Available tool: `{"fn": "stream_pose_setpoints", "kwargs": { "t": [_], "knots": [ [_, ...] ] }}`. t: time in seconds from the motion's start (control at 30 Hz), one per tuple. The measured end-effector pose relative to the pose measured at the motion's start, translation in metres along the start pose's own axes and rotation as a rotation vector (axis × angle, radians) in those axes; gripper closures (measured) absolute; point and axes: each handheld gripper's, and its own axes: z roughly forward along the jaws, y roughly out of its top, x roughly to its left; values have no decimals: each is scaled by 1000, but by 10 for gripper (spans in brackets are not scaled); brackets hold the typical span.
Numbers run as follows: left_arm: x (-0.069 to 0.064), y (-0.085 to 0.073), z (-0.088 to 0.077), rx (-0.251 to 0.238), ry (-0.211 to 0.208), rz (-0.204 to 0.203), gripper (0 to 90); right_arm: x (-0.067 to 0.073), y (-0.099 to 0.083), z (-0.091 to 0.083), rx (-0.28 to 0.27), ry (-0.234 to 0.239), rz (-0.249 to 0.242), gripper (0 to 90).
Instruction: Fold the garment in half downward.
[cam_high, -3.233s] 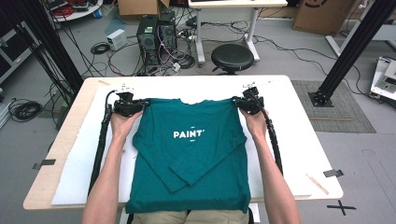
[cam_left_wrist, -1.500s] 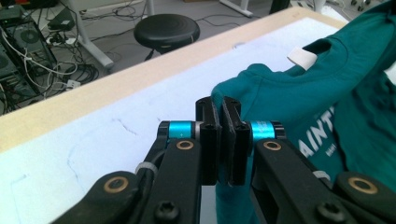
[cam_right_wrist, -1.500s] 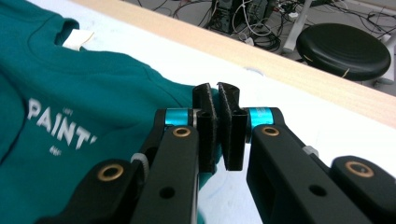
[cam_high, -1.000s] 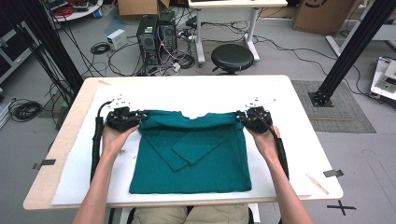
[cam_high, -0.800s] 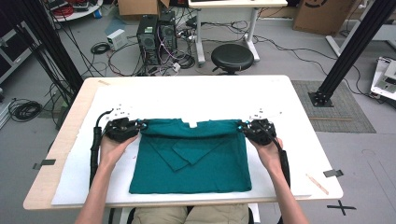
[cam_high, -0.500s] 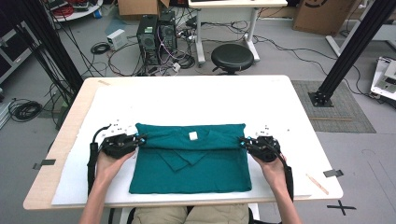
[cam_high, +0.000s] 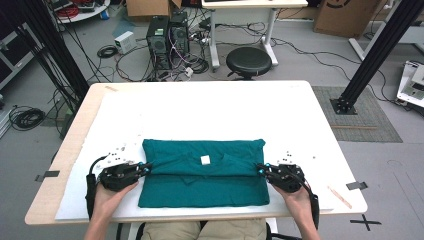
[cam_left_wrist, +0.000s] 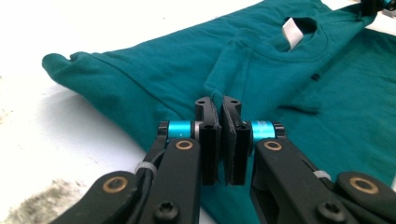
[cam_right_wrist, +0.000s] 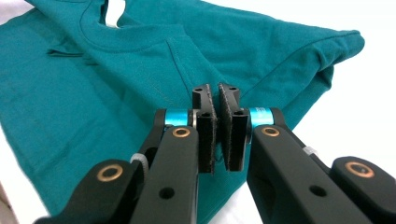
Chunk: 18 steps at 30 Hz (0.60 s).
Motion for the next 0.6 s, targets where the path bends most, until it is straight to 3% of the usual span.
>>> {"fn": "stream_pose_setpoints", "kwargs": {
  "t": [0.23, 0.6],
  "knots": [
    [-3, -11, 1, 30, -9, -11, 858, 3, -9, -2, 21, 14, 16, 867],
    [-7, -10, -2, 53, -18, -9, 857, 5, -12, -3, 37, 19, 27, 867]
  ]
}}
